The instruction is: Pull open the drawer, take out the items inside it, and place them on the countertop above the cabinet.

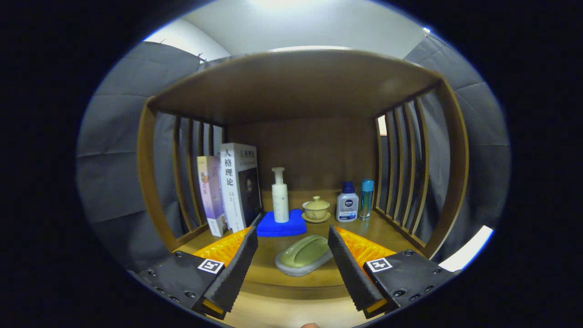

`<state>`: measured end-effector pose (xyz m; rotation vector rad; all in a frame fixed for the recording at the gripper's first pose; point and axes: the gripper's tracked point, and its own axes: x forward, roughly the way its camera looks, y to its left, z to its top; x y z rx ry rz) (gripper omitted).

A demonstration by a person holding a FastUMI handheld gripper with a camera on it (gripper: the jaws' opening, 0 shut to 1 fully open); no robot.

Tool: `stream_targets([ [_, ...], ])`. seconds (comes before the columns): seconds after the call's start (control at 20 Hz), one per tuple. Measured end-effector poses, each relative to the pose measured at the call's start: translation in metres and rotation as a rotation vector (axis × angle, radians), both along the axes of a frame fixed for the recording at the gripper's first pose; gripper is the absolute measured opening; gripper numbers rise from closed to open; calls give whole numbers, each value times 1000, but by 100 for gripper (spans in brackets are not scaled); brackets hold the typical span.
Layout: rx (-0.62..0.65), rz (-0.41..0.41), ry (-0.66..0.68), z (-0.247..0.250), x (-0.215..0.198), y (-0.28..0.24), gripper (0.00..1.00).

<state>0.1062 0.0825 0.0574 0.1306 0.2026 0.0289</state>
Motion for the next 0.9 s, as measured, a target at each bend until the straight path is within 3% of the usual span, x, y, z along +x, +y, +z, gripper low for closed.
stream_targets([
  [0.35,-15,-3,-129,31,-78,9,98],
  [0.9,-13,-35,-178,-11,-166,23,98],
])
